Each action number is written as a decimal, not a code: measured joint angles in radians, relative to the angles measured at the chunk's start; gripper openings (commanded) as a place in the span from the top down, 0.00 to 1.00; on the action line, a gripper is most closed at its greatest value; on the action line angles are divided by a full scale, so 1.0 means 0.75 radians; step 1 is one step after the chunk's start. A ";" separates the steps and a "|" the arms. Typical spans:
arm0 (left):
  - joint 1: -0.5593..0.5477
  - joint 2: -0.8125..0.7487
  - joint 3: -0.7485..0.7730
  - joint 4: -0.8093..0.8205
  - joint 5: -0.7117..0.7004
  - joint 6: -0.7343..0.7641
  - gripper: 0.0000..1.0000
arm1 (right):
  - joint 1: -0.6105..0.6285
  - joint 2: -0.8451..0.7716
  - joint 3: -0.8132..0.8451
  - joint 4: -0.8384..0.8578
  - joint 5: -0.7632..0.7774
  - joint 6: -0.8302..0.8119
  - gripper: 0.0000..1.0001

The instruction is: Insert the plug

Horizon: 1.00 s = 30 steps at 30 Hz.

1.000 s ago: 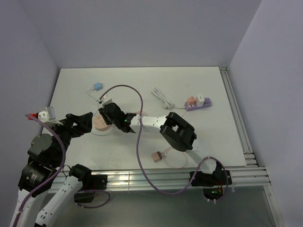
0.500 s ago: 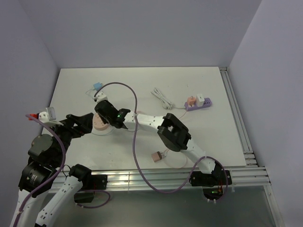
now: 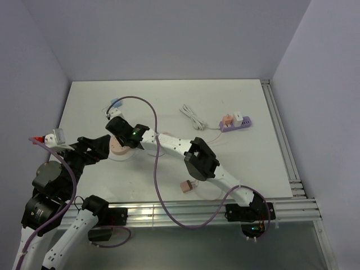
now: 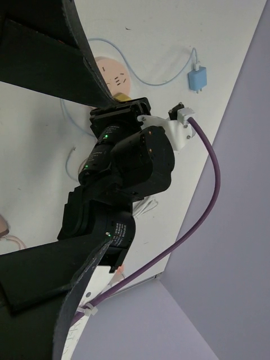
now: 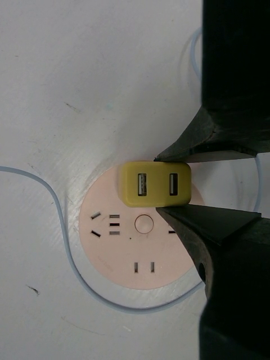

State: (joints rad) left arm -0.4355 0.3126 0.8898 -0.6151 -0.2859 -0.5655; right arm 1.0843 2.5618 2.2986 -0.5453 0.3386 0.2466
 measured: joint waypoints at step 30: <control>0.001 -0.005 0.000 -0.017 0.006 -0.036 0.00 | -0.053 0.007 -0.014 0.149 -0.065 0.015 1.00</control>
State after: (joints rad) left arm -0.4351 0.3092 0.8898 -0.6277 -0.2817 -0.5926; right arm 1.0443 2.5671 2.2879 -0.4335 0.2901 0.2581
